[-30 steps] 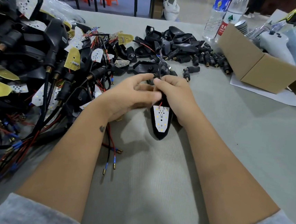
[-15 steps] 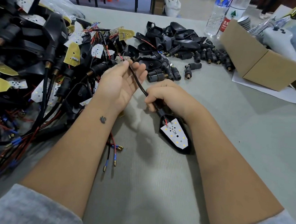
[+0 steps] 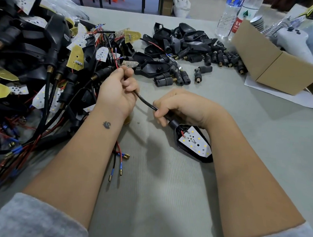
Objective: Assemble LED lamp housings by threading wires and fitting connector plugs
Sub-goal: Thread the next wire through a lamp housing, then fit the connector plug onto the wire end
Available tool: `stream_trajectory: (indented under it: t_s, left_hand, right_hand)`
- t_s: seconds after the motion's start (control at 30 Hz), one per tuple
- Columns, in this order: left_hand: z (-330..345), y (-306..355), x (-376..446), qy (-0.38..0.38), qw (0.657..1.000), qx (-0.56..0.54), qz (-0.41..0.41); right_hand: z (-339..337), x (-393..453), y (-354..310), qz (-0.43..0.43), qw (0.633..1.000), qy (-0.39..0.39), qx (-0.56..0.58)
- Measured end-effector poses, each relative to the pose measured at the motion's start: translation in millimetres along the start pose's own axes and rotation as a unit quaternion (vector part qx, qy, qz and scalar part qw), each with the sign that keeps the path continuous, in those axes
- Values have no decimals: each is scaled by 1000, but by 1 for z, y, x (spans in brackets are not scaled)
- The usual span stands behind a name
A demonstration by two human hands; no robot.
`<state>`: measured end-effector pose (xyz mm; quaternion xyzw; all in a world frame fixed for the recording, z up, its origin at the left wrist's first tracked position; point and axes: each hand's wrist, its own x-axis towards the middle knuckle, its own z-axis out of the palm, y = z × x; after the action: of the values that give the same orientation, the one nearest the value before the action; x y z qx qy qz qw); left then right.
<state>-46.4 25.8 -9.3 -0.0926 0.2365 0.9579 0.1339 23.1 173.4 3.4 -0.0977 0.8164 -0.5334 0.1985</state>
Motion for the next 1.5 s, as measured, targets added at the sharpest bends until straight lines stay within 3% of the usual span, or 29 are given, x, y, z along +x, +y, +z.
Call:
stream_trajectory:
  t_s: [0.07, 0.13, 0.23, 0.37, 0.47, 0.57, 0.63, 0.7, 0.83, 1.0, 1.23, 1.4, 1.5]
  left_hand:
    - [-1, 2, 1, -6, 1000, 22, -9]
    - [-3, 7, 2, -30, 998, 42, -26]
    - [-7, 18, 0, -67, 988, 128, -52]
    - [-8, 24, -1, -99, 941, 320, -51]
    - [-5, 4, 1, -62, 892, 447, 32]
    - [-5, -13, 3, -39, 809, 575, 120]
    - [-6, -15, 5, -35, 780, 607, 145]
    - [-6, -16, 5, -38, 780, 605, 159]
    - [-6, -20, 2, -70, 784, 583, 202]
    - [-8, -24, 2, -52, 777, 594, 205]
    - [-6, -24, -3, -63, 777, 591, 208]
    - [-6, -24, -5, -82, 781, 575, 230]
    - [-7, -23, -5, -93, 778, 577, 228]
  right_hand:
    - [0, 0, 2, -13, 1000, 3, -9]
    - [-2, 0, 5, -31, 997, 54, 46]
    - [-15, 2, 14, -42, 969, 209, 124]
    - [-33, 5, 31, -33, 925, 375, 57]
    - [-27, 16, 36, -49, 921, 385, -26]
    - [-20, 25, 38, -50, 898, 350, -260]
    - [-17, 28, 38, -20, 885, 301, -354]
    - [-17, 29, 41, 4, 879, 289, -380]
    - [-17, 30, 40, 6, 851, 349, -393]
    - [-15, 30, 40, -28, 841, 378, -386]
    - [-14, 26, 34, -30, 873, 371, -315]
    - [-9, 23, 23, -67, 886, 444, -118]
    - [-5, 23, 20, -73, 898, 433, 6]
